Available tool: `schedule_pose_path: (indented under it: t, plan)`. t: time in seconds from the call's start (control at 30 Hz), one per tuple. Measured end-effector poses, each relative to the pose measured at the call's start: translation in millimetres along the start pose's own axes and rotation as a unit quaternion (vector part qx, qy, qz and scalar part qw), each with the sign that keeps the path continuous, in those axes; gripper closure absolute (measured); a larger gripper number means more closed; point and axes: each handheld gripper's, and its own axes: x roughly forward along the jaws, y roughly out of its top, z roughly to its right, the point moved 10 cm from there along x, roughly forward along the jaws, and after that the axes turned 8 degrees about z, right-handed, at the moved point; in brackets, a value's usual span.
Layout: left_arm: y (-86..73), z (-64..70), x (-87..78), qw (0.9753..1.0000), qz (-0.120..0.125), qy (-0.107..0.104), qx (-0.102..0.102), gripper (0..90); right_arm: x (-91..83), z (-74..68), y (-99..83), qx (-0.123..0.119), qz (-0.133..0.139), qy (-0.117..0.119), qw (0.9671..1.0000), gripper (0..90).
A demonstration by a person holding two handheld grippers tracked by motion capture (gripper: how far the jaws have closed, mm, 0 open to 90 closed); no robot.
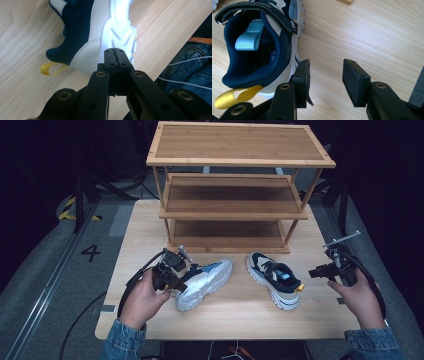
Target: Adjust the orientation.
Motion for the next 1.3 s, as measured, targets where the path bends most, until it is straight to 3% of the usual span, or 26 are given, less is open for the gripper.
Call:
schedule_pose_path:
  t: [0.23, 0.37, 0.47, 0.57, 0.73, 0.9, 1.0, 1.07, 1.1, 1.17, 1.2, 1.27, 1.3]
  plan:
    - [0.4, 2.0, 5.5, 0.9999, -0.011, 0.011, -0.002, 89.7, 0.5, -0.7, -0.6, -0.001, -0.001, 0.001, 1.0, 57.5]
    - [0.0, 6.0, 5.5, 0.9999, -0.012, 0.005, 0.003, 89.7, 0.8, -0.5, -0.5, -0.002, -0.002, 0.0, 1.0, 57.3]
    - [-0.8, 14.1, 5.9, 0.9999, -0.015, -0.005, 0.004, 89.7, 1.4, -1.1, -0.3, -0.001, -0.003, 0.001, 1.0, 57.1]
    - [-1.2, 25.6, 7.3, 0.9992, -0.026, -0.018, 0.024, 89.6, 1.5, -2.4, 0.2, 0.0, -0.002, 0.001, 1.0, 57.0]
    - [-2.6, 45.1, 14.0, 0.9974, -0.045, -0.042, 0.037, 89.2, 1.4, -2.0, -0.2, -0.005, -0.004, 0.0, 1.0, 56.7]
    - [-1.5, 59.8, 20.9, 0.9949, -0.053, -0.078, 0.036, 81.7, 1.1, -2.1, 0.2, 0.0, -0.001, 0.003, 1.0, 56.0]
    - [-1.9, 65.7, 20.5, 0.9945, -0.057, -0.078, 0.041, 78.0, 0.7, -1.2, -0.3, -0.003, -0.003, 0.003, 1.0, 55.8]
    - [-2.2, 71.6, 15.8, 0.9929, -0.062, -0.091, 0.045, 75.7, 0.5, -1.0, -0.5, -0.003, -0.003, 0.002, 1.0, 55.7]
    - [-1.1, 76.9, 14.2, 0.9917, -0.054, -0.108, 0.045, 76.0, 0.5, -1.0, -0.5, -0.003, -0.003, 0.003, 1.0, 55.6]
    - [1.3, 85.0, 8.4, 0.9903, -0.041, -0.121, 0.055, 75.0, 1.0, -1.3, -0.5, -0.003, -0.003, 0.003, 1.0, 55.3]
    - [2.7, 90.4, 4.7, 0.9881, -0.035, -0.137, 0.06, 75.7, 1.3, -1.6, -0.7, -0.002, -0.004, 0.004, 1.0, 55.2]
    - [7.4, 91.4, 0.2, 0.9899, -0.014, -0.113, 0.085, 72.6, 1.9, -2.2, -0.8, -0.002, -0.005, 0.004, 1.0, 54.8]
    - [8.3, 91.3, -1.4, 0.9899, -0.013, -0.113, 0.084, 72.6, 2.2, -2.6, -0.9, -0.003, -0.006, 0.004, 1.0, 54.5]
